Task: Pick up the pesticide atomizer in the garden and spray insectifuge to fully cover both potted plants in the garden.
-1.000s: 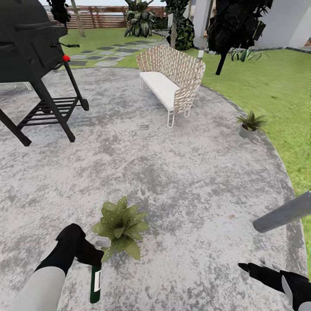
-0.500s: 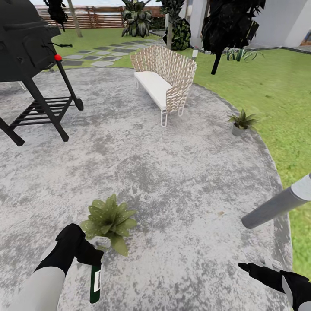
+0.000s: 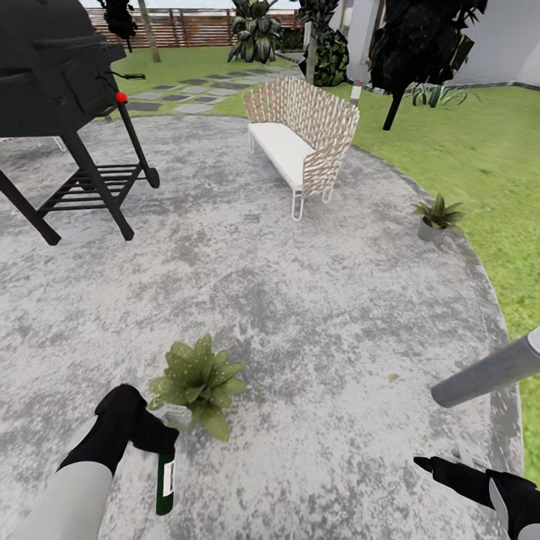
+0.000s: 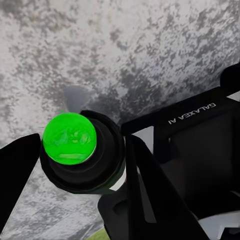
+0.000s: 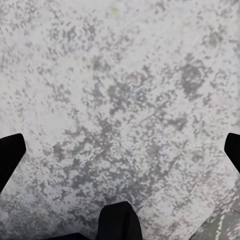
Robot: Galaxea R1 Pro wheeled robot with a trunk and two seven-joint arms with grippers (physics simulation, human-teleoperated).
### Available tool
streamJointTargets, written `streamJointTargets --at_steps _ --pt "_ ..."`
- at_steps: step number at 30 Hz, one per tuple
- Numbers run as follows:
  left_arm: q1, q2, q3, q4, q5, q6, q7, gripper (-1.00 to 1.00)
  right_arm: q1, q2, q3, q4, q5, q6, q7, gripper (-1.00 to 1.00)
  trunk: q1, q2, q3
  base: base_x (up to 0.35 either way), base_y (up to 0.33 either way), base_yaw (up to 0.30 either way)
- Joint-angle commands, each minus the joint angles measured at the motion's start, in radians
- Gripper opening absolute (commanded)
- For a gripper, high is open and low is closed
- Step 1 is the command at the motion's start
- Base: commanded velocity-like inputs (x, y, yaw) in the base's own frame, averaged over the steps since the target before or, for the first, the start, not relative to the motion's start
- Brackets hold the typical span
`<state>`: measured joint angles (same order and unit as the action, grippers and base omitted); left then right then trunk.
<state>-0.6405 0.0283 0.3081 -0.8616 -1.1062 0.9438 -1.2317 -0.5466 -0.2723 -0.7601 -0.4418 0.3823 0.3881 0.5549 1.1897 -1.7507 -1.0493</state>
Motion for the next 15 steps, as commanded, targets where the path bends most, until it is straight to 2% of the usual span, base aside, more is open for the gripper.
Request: streamJointTargets --at_steps 1,6,12,15 --pt "-0.001 -0.001 0.001 -0.006 -0.009 0.007 -0.01 -1.0 -0.001 0.001 -0.008 -0.002 0.009 0.005 0.008 1.0 0.0 0.0 -0.001 0.177 0.0 0.002" --pt "-0.001 -0.001 -0.001 -0.008 -0.011 0.007 -0.011 -1.0 -0.001 0.001 -0.008 -0.002 0.009 0.005 0.008 1.0 0.0 0.0 -0.001 0.142 0.0 0.0" --pt "0.0 -0.002 -0.001 -0.004 -0.012 0.006 -0.011 -1.0 -0.001 0.001 -0.008 -0.002 0.009 0.005 0.008 1.0 0.0 0.0 -0.001 0.012 0.0 0.0" --pt "0.001 -0.002 -0.001 -0.003 -0.012 0.006 -0.011 -1.0 -0.001 0.001 -0.008 -0.002 0.009 0.005 0.008 1.0 0.0 0.0 -0.001 -0.097 -0.028 0.0"
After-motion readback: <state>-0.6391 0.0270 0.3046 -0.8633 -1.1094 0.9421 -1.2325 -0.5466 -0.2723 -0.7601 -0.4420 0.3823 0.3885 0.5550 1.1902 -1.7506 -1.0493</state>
